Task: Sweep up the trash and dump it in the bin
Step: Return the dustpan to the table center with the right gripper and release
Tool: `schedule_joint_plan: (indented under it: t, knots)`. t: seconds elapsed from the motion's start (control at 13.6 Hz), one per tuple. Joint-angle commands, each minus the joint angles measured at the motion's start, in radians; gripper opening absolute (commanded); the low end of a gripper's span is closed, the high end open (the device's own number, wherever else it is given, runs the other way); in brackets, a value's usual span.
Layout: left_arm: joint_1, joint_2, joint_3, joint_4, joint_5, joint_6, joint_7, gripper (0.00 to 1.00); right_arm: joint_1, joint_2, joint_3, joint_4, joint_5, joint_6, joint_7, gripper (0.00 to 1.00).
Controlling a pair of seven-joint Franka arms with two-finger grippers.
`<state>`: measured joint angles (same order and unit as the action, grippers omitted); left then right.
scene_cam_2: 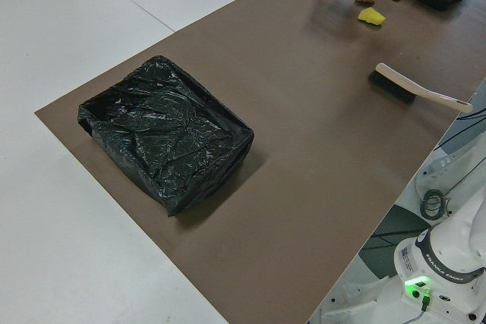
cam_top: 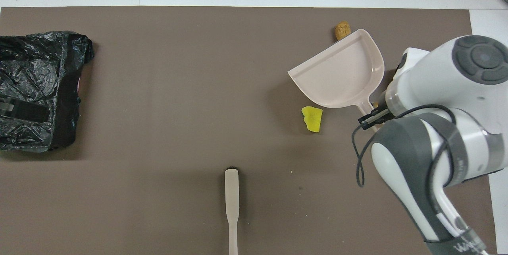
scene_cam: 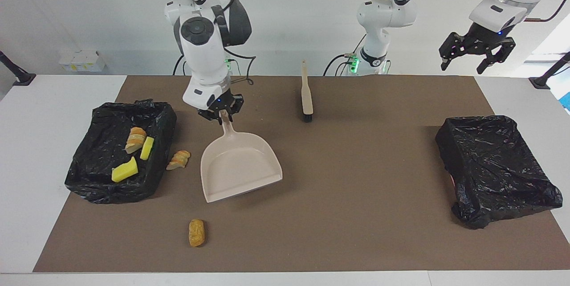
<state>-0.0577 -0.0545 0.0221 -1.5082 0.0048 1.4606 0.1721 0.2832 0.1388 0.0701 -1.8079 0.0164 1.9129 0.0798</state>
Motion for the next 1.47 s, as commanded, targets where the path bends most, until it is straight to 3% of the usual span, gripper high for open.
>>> schedule_joint_plan:
  t: [0.0, 0.37, 0.51, 0.59, 0.66, 0.96, 1.4]
  knots:
    - [0.001, -0.001, -0.004, -0.01, -0.014, 0.049, -0.012, 1.0, 0.085, 0.132, -0.004, 0.106, 0.019, 0.052, 0.218, 0.0]
    - [0.003, 0.009, -0.005, -0.001, -0.022, 0.058, -0.025, 1.0, 0.24, 0.436, -0.004, 0.356, 0.091, 0.208, 0.535, 0.0]
    - [0.003, 0.019, -0.005, 0.006, -0.023, 0.046, -0.026, 1.0, 0.254, 0.47, -0.004, 0.389, 0.097, 0.233, 0.569, 0.0]
    - [0.004, 0.021, -0.005, 0.008, -0.025, 0.043, -0.026, 1.0, 0.254, 0.467, -0.004, 0.383, 0.123, 0.259, 0.578, 0.16]
    - [0.006, 0.024, -0.007, 0.008, -0.028, 0.043, -0.026, 1.0, 0.258, 0.466, -0.004, 0.378, 0.114, 0.27, 0.575, 0.99]
    - [0.018, 0.035, -0.005, 0.03, -0.042, 0.041, -0.026, 1.0, 0.244, 0.453, -0.004, 0.375, 0.131, 0.272, 0.563, 1.0]
    - [0.016, 0.019, -0.007, 0.01, -0.039, 0.043, -0.025, 1.0, 0.257, 0.211, -0.004, 0.175, 0.132, 0.203, 0.56, 1.0]
